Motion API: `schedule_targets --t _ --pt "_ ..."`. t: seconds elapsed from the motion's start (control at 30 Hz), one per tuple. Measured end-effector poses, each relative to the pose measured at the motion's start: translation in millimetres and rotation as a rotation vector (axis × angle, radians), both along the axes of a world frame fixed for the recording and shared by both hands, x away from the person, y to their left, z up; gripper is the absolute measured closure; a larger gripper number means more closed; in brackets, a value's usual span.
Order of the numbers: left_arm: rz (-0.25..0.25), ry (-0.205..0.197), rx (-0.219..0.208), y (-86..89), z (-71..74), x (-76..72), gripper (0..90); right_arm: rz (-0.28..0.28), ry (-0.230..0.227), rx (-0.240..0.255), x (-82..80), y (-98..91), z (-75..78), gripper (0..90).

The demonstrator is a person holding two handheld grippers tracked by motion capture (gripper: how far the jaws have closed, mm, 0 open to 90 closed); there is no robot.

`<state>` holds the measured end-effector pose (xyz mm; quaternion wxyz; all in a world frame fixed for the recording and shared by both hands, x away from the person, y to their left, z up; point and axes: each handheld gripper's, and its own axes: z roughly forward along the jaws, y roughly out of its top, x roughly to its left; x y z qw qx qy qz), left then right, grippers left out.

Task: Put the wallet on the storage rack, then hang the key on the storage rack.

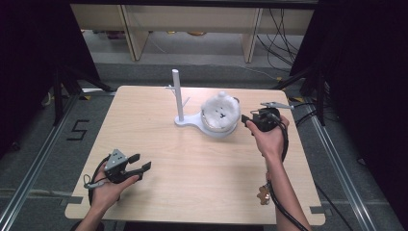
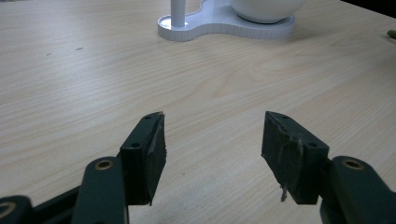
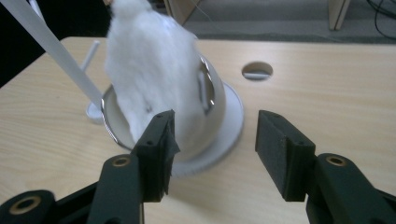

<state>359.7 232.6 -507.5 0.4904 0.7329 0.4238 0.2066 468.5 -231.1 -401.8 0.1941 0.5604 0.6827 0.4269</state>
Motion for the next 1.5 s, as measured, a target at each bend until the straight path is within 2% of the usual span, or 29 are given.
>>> schedule_targets --t 0.03,0.13,0.2,0.3,0.37,0.47,0.6,0.63,0.67,0.7,0.73,0.77,0.8,0.83,0.87,0.97,1.03,1.07,1.13,1.2,1.23,1.27,1.3,1.33,1.37,1.4,1.43,1.47,1.5 --pt "-0.004 -0.002 -0.01 -1.0 -0.5 0.5 39.2 0.015 0.006 -0.013 -1.4 -4.9 -1.6 48.4" --pt "-0.008 -0.007 -0.01 -2.6 -0.6 0.7 39.2 -0.008 0.081 -0.007 -11.4 -13.6 -7.4 48.3" --pt "-0.002 -0.002 -0.004 -3.6 -0.2 0.0 39.1 0.013 0.1 -0.047 -14.7 -20.3 -12.2 47.9" --pt "-0.009 -0.004 -0.004 -4.3 0.0 -0.2 39.1 -0.004 0.179 -0.046 -22.3 -25.7 -18.1 47.9" --pt "-0.012 -0.004 -0.006 -4.9 0.4 -0.6 39.0 -0.043 0.24 -0.035 -26.2 -26.9 -21.8 47.9" --pt "-0.017 -0.006 -0.008 -4.9 2.2 -1.8 38.8 -0.051 0.33 -0.023 -34.1 -28.8 -25.7 47.5" --pt "-0.022 -0.008 -0.005 -4.5 2.1 -1.9 38.8 -0.07 0.414 -0.061 -40.5 -34.7 -28.7 48.1" --pt "-0.02 -0.008 -0.006 -4.2 2.1 -1.9 38.8 -0.058 0.422 -0.055 -41.4 -37.4 -30.0 48.3" --pt "-0.017 -0.007 -0.006 -4.1 2.1 -1.6 38.8 -0.015 0.435 -0.034 -41.9 -42.6 -31.3 48.6" --pt "-0.017 -0.007 -0.006 -4.1 2.1 -1.6 38.8 -0.03 0.426 -0.049 -41.9 -43.8 -33.1 49.1" --pt "-0.012 -0.007 -0.006 -4.4 1.9 -0.7 38.8 -0.047 0.452 -0.055 -41.5 -44.4 -33.0 49.4" --pt "-0.012 -0.007 -0.006 -4.4 1.9 -0.7 38.8 -0.047 0.452 -0.055 -41.5 -44.4 -33.0 49.4" --pt "-0.016 -0.007 -0.01 -5.1 1.5 0.4 38.8 -0.071 0.501 -0.064 -42.6 -44.4 -31.9 50.6" --pt "-0.016 -0.007 -0.01 -5.1 1.5 0.4 38.8 -0.071 0.501 -0.064 -42.6 -44.4 -31.9 50.6" --pt "-0.013 -0.003 0.001 -6.0 2.0 0.1 38.8 -0.047 0.512 -0.095 -41.4 -49.8 -34.9 51.3" --pt "-0.024 -0.004 -0.003 -9.2 2.5 -0.7 38.8 -0.064 0.551 -0.107 -41.1 -54.5 -38.4 54.4" --pt "-0.03 -0.005 -0.004 -10.7 2.6 -1.4 38.8 -0.093 0.559 -0.091 -40.9 -57.3 -41.7 56.7" --pt "-0.034 -0.006 -0.003 -11.2 2.3 -1.8 38.8 -0.127 0.594 -0.077 -41.5 -57.5 -42.7 57.0" --pt "-0.035 -0.002 -0.001 -11.7 2.2 -3.2 38.8 -0.117 0.607 -0.103 -42.2 -63.9 -45.7 57.9" --pt "-0.048 -0.004 -0.013 -12.7 1.5 -4.3 38.8 -0.139 0.636 -0.089 -41.4 -65.1 -50.6 58.0" --pt "-0.049 -0.005 -0.009 -12.9 1.8 -4.9 38.8 -0.158 0.653 -0.103 -41.1 -65.7 -53.5 58.0" --pt "-0.049 -0.005 -0.008 -13.1 1.7 -4.9 38.8 -0.126 0.645 -0.117 -41.1 -69.6 -55.3 58.0" --pt "-0.049 -0.004 -0.008 -13.1 1.5 -4.6 38.7 -0.129 0.647 -0.115 -41.1 -70.1 -56.8 58.0" --pt "-0.048 -0.001 -0.005 -13.1 1.3 -4.4 38.7 -0.19 0.693 -0.081 -41.5 -65.1 -56.4 58.0" --pt "-0.056 -0.003 -0.013 -13.1 0.4 -3.4 38.7 -0.174 0.676 -0.09 -41.9 -67.2 -58.7 58.0" --pt "-0.056 -0.003 -0.011 -13.2 0.3 -3.5 38.7 -0.188 0.692 -0.062 -43.0 -65.4 -59.0 58.4" --pt "-0.056 -0.002 -0.011 -13.5 0.3 -4.0 38.7 -0.139 0.673 -0.117 -42.2 -71.1 -61.3 58.6" --pt "-0.058 -0.002 -0.013 -13.9 0.1 -4.4 38.8 -0.172 0.728 -0.08 -42.8 -67.4 -60.8 59.1" --pt "-0.06 -0.004 -0.009 -14.0 0.1 -4.8 38.7 -0.173 0.729 -0.082 -42.9 -67.9 -61.5 60.1"
